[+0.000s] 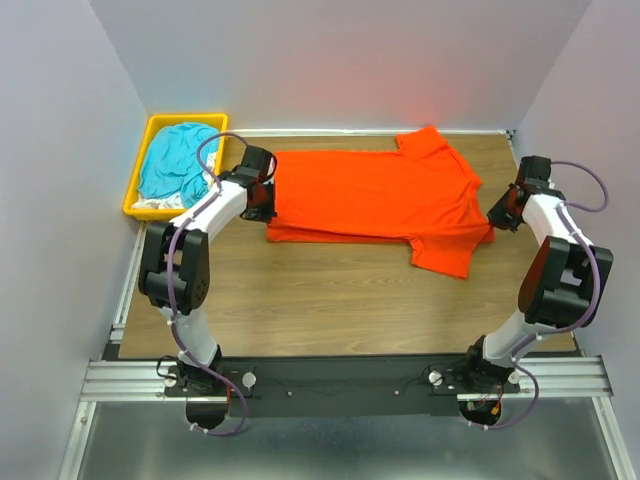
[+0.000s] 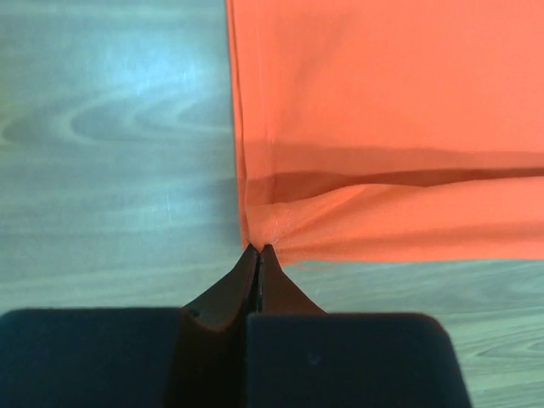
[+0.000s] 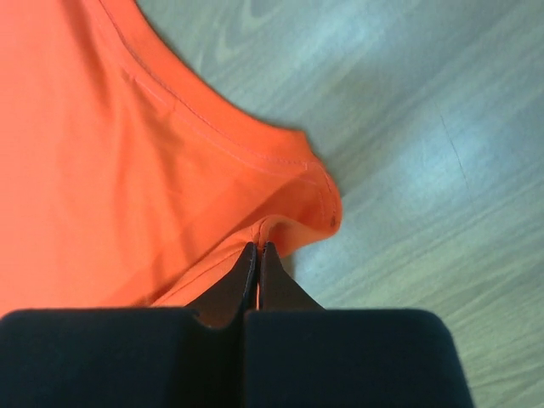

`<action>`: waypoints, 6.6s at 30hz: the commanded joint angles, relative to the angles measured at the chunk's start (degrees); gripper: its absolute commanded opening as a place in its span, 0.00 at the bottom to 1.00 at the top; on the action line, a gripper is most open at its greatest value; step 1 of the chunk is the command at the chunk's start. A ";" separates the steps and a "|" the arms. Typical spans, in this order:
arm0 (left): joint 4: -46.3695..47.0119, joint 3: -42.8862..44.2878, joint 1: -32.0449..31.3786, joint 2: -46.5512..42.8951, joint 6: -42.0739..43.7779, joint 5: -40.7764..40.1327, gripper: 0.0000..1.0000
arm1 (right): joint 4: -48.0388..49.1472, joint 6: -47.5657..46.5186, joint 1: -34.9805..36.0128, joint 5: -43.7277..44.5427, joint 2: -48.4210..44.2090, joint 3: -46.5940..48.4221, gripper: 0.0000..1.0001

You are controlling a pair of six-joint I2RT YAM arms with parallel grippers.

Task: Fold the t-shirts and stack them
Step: Fold the tshirt

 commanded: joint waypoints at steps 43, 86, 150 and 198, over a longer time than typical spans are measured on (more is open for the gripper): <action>7.56 12.64 3.25 14.77 1.74 0.78 0.00 | 0.80 -1.91 -0.56 -1.68 20.49 18.56 0.01; 20.12 -10.98 -0.36 -12.11 -1.60 -7.04 0.65 | 1.76 -1.04 15.61 3.59 -9.22 -11.05 0.52; 28.04 -27.53 -0.53 -20.30 -0.63 -0.98 0.66 | 8.79 0.20 17.46 9.48 35.78 39.57 0.29; 26.90 -23.93 -3.61 -15.90 -0.81 1.48 0.66 | 23.21 12.15 15.17 -13.46 27.17 14.34 0.65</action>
